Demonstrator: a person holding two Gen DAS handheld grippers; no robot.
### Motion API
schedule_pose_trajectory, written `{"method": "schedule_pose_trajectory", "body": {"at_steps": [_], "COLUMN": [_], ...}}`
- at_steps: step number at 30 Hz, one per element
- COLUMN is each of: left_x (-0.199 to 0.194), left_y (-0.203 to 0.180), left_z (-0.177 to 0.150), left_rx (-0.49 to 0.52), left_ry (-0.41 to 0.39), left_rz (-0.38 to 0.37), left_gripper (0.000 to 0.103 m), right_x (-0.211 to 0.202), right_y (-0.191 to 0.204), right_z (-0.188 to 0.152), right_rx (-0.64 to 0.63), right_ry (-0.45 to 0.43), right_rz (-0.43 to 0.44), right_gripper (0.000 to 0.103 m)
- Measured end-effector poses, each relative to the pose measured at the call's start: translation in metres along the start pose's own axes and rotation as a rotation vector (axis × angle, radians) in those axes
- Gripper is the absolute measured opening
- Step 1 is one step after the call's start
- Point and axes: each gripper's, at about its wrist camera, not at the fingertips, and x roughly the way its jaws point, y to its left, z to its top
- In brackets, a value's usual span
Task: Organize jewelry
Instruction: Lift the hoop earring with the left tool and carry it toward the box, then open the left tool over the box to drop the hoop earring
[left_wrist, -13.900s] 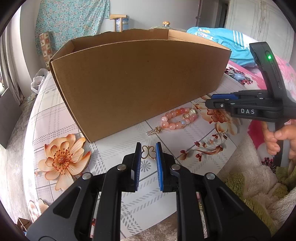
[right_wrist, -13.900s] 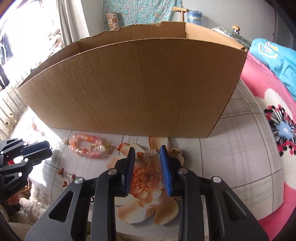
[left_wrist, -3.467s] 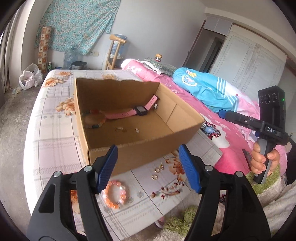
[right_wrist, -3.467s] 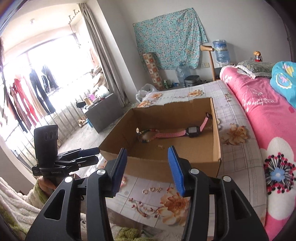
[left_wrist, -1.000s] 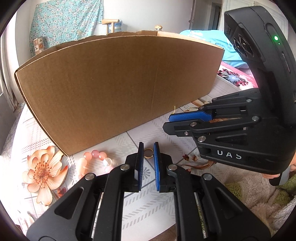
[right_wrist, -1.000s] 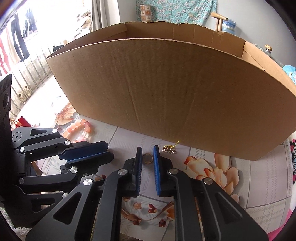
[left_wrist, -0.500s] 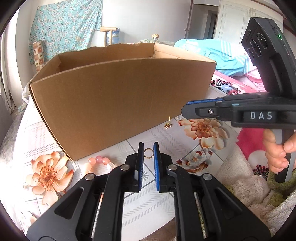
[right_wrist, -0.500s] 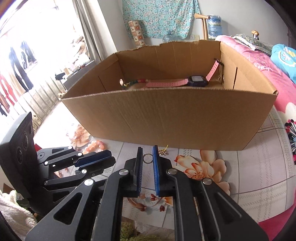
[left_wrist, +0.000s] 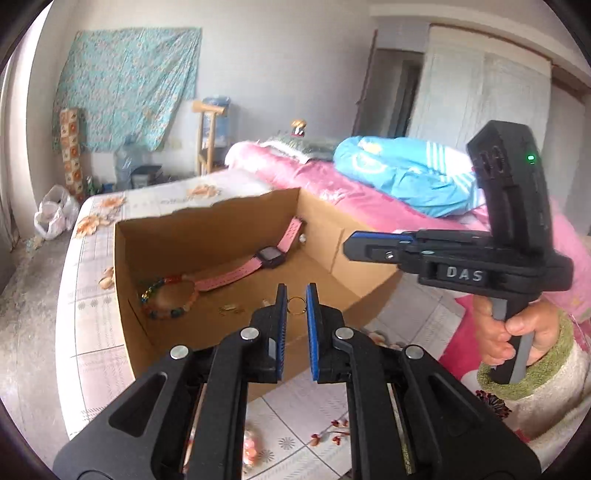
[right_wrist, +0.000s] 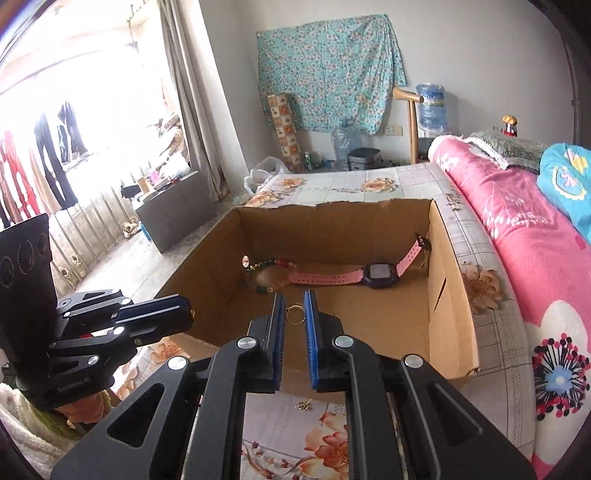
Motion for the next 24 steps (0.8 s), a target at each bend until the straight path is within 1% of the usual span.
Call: {"method": "schedule_pose_trajectory", "body": {"at_steps": [1,3,4,5,6,8,9,11,12,13,14,15,18,24], "left_x": [0.013,0.033,0.041,0.048,0.052,0.060,0.063,0.069,0.071,0.071,0.070,0.071,0.065,0.043], "left_y": [0.010,0.030,0.036,0.040,0.042,0.049,0.051,0.055,0.055,0.054,0.054,0.054,0.052,0.053], "left_z": [0.005,0.013,0.017,0.019,0.020,0.022,0.024,0.025,0.026,0.026,0.027,0.029,0.030,0.033], "left_rx": [-0.047,-0.133,-0.144,-0.143,-0.148,-0.177,-0.191,-0.209,-0.209,-0.205,-0.198,-0.191,-0.180,-0.191], "left_ry": [0.058,0.120,0.137,0.151,0.161,0.182,0.193,0.211,0.214,0.211,0.205,0.195,0.171,0.100], "left_rz": [0.009,-0.002,0.021,0.047,0.057,0.044,0.051,0.056,0.057,0.062,0.070,0.076,0.079,0.095], "left_gripper": [0.009,0.009,0.009,0.009,0.009,0.009,0.010,0.011,0.015,0.018,0.024,0.027,0.032,0.032], "right_x": [0.007,0.025,0.033,0.039,0.045,0.053,0.056,0.057,0.057,0.053,0.048,0.044,0.030,0.005], "right_y": [-0.006,-0.019,-0.025,-0.030,-0.035,-0.043,-0.046,-0.051,-0.054,-0.057,-0.059,-0.060,-0.064,-0.066], "right_z": [0.004,0.013,0.017,0.018,0.022,0.027,0.030,0.036,0.039,0.042,0.044,0.046,0.051,0.046], "right_rx": [0.016,0.032,0.037,0.042,0.048,0.065,0.062,0.065,0.071,0.081,0.090,0.094,0.096,0.115], "right_ry": [0.015,0.056,0.071,0.080,0.096,0.114,0.125,0.132,0.130,0.119,0.104,0.089,0.048,0.001], "right_rz": [-0.012,-0.037,-0.056,-0.059,-0.049,-0.057,-0.050,-0.062,-0.063,-0.056,-0.051,-0.049,-0.056,-0.046], "right_gripper": [0.011,0.011,0.011,0.011,0.011,0.012,0.012,0.013,0.014,0.019,0.023,0.024,0.026,0.026]}}
